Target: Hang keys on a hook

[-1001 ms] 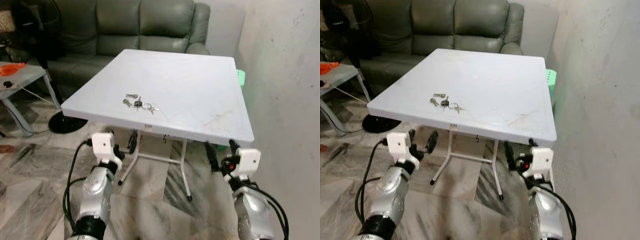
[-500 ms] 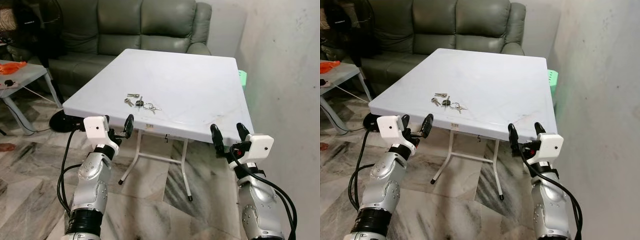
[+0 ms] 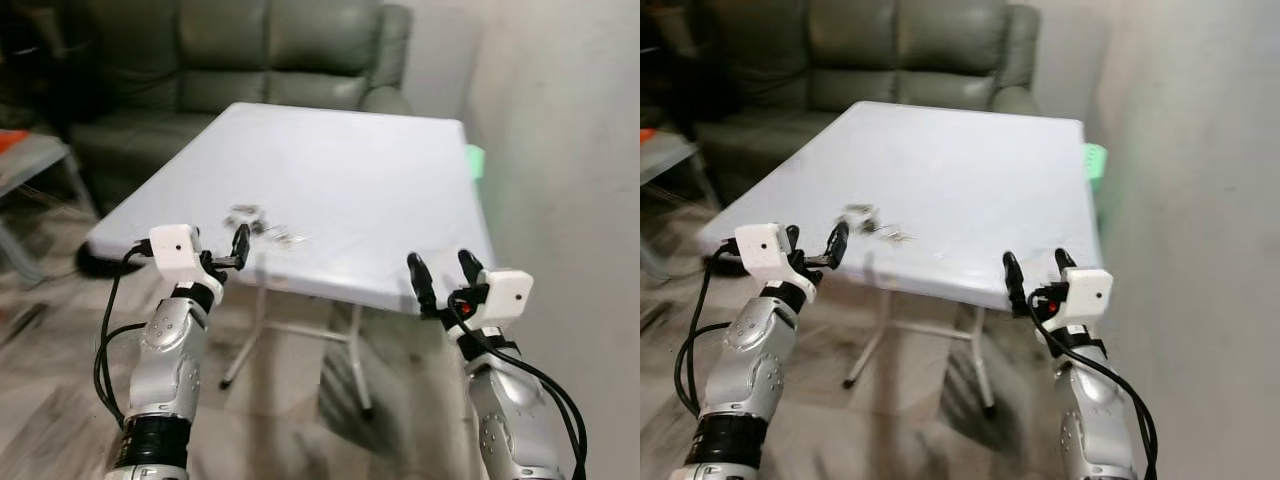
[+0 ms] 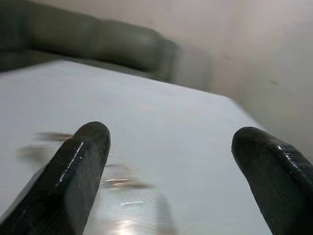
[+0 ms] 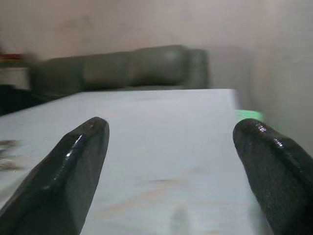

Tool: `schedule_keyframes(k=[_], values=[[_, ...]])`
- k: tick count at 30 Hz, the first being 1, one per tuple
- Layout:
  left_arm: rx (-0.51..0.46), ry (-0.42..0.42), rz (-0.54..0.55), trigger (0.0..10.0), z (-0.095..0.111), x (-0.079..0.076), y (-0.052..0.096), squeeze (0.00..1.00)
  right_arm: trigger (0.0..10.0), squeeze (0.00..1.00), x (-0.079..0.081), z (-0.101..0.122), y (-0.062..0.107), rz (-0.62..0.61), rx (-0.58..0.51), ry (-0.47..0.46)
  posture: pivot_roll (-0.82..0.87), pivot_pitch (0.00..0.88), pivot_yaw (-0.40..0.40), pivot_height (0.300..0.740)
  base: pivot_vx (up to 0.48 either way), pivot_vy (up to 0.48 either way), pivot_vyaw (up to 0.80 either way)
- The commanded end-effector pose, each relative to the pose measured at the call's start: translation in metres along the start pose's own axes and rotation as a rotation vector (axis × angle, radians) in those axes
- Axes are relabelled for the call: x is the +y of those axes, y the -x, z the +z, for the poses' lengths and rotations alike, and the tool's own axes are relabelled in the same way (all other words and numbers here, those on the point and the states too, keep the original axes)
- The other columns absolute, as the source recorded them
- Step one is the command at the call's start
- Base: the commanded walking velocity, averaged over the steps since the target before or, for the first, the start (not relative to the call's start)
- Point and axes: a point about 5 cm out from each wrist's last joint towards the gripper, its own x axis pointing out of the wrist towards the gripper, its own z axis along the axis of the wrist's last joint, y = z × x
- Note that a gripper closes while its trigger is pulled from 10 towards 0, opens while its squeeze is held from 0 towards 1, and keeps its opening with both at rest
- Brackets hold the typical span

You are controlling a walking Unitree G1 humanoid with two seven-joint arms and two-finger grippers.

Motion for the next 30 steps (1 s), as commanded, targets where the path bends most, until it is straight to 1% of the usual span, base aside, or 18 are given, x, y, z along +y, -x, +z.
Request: schedule_keyframes(k=[1, 5, 7, 9, 11, 13, 15, 22, 26, 30], values=[[-0.021, -0.024, 0.034, 10.0, 0.01, 0.0129, 0.0011, 0.0, 10.0, 0.0, 0.0117, 0.0052, -0.006, 0.031, -0.027, -0.023, 0.02, 0.0, -0.007, 0.74, 0.465, 0.0, 0.0], [-0.013, -0.017, 0.03, 10.0, 0.0091, 0.0113, 0.0018, 0.0, 10.0, 0.0, 0.0113, 0.0047, -0.0055, 0.03, -0.021, -0.022, 0.02, 0.0, -0.008, 0.74, 0.465, 0.0, 0.0], [-0.007, -0.032, 0.037, 10.0, 0.0086, 0.0107, 0.0015, 0.0, 10.0, 0.0, 0.0113, 0.0044, -0.0053, 0.031, -0.019, -0.021, 0.02, 0.0, -0.008, 0.74, 0.428, 0.0, 0.0], [-0.005, -0.035, 0.042, 10.0, 0.0079, 0.01, 0.0014, 0.0, 10.0, 0.0, 0.0115, 0.004, -0.0049, 0.033, -0.016, -0.023, 0.02, 0.0, -0.009, 0.74, 0.0, 0.0, 0.0], [-0.017, -0.021, 0.034, 10.0, 0.0081, 0.0087, 0.0016, 0.0, 10.0, 0.0, 0.0117, 0.0037, -0.0047, 0.035, -0.014, -0.021, 0.02, 0.0, -0.01, 0.74, 0.0, 0.0, 0.0], [-0.011, -0.055, 0.02, 10.0, 0.0065, 0.0053, 0.0029, 0.0, 10.0, 0.0, 0.0118, 0.0034, -0.0043, 0.038, -0.01, -0.019, 0.02, 0.0, -0.011, 0.74, 0.0, 0.0, 0.0], [-0.017, -0.022, 0.021, 10.0, 0.0059, 0.0053, 0.0031, 0.0, 10.0, 0.0, 0.0117, 0.0032, -0.0045, 0.038, -0.01, -0.016, 0.02, 0.0, -0.011, 0.74, 0.0, 0.0, 0.0], [0.009, -0.028, 0.027, 10.0, 0.0038, 0.0061, 0.0024, 0.0, 10.0, 0.0, 0.0127, 0.0036, -0.0053, 0.045, -0.01, -0.011, 0.02, 0.0, -0.013, 0.74, 0.0, 0.0, 0.0], [0.011, -0.01, 0.029, 10.0, 0.0031, 0.0059, 0.002, 0.0, 10.0, 0.0, 0.0129, 0.0035, -0.0049, 0.048, -0.008, -0.009, 0.02, 0.0, -0.014, 0.74, 0.0, 0.353, 0.0], [0.012, -0.023, 0.026, 10.0, 0.0029, 0.006, 0.0021, 0.0, 10.0, 0.0, 0.0131, 0.0028, -0.004, 0.053, -0.005, -0.008, 0.02, 0.0, -0.016, 0.74, 0.0, 0.428, 0.0]])
